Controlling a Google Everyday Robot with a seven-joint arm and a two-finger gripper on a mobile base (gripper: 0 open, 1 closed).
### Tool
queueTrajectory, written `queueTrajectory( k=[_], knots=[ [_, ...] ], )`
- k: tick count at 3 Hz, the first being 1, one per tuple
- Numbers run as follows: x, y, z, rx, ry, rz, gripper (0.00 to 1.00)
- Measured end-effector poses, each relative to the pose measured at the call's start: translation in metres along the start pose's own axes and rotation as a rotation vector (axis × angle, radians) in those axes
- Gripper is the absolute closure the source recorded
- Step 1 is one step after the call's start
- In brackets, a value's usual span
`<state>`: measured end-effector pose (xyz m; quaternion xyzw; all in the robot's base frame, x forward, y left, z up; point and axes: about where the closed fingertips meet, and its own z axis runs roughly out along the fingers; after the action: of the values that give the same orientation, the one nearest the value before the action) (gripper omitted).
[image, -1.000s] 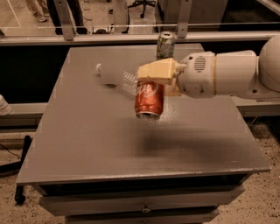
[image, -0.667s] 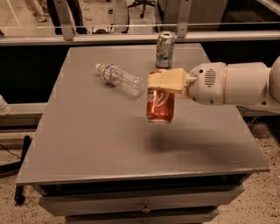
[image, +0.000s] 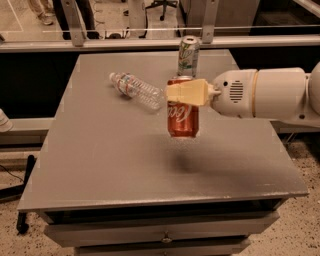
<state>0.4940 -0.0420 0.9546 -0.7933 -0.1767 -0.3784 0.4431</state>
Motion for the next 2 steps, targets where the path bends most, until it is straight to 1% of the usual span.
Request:
queueTrajectory(
  k=[1, 2],
  knots=[
    [-0.0032, 0.0053, 0.0009, -0.035, 0.085, -0.162, 1.0],
    [0.0056, 0.0083, 0.0098, -0.018, 0.238, -0.342, 1.0]
  ],
)
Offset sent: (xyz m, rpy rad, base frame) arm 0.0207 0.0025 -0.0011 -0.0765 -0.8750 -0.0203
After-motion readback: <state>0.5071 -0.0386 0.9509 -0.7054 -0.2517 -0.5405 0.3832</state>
